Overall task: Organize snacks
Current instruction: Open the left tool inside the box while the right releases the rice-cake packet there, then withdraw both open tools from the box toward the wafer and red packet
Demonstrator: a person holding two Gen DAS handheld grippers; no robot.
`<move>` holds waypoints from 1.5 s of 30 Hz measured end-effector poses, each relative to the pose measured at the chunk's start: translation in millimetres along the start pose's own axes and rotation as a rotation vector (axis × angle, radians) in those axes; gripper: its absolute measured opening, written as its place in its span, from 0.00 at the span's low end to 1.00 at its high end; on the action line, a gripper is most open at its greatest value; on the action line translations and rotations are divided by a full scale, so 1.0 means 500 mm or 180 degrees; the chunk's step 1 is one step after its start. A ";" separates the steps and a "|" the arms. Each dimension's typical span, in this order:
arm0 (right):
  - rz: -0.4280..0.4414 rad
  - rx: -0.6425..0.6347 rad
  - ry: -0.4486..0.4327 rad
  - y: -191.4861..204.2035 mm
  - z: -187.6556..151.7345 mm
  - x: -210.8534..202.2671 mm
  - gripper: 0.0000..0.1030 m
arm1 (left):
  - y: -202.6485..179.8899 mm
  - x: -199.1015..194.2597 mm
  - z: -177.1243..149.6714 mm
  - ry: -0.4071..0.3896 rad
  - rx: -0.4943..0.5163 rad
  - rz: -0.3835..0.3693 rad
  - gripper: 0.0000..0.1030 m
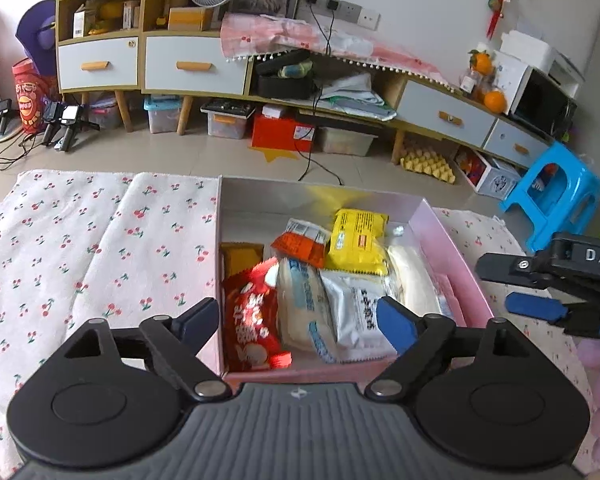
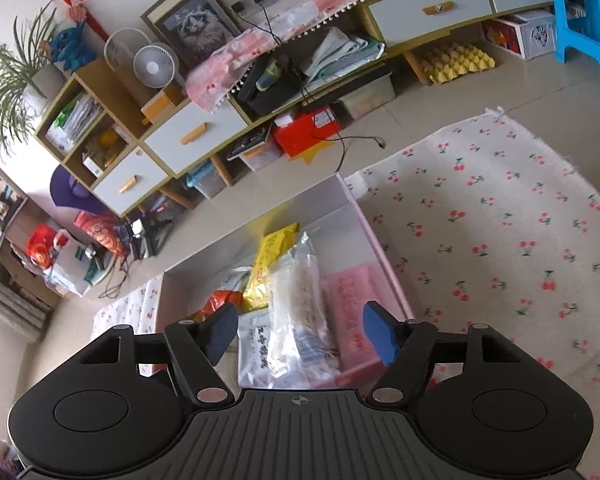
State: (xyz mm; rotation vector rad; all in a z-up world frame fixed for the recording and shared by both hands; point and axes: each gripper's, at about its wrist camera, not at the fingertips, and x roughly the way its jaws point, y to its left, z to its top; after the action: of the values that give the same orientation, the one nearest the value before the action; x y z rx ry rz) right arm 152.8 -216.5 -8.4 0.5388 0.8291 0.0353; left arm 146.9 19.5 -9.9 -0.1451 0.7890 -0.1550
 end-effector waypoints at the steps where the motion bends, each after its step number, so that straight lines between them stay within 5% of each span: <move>1: -0.0021 -0.0029 0.0012 -0.001 -0.002 -0.007 0.69 | 0.001 -0.001 -0.001 0.0016 0.0008 0.0000 0.85; 11: -0.0166 -0.0167 0.0128 -0.018 -0.028 -0.041 0.78 | 0.012 -0.029 -0.023 0.0124 0.0125 0.0023 0.89; 37: -0.0476 -0.0712 0.0368 -0.066 -0.103 -0.100 0.79 | -0.010 -0.073 -0.095 0.0242 0.0451 -0.0138 0.94; 45: -0.0595 -0.0888 0.0442 -0.091 -0.121 -0.101 0.79 | -0.029 -0.067 -0.134 0.0218 0.0798 -0.0278 0.94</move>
State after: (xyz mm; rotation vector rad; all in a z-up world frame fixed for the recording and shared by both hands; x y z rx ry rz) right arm 67.3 -241.0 -28.2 0.1964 0.9888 0.0164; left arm 74.6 6.9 -30.6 0.0633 0.8249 -0.3412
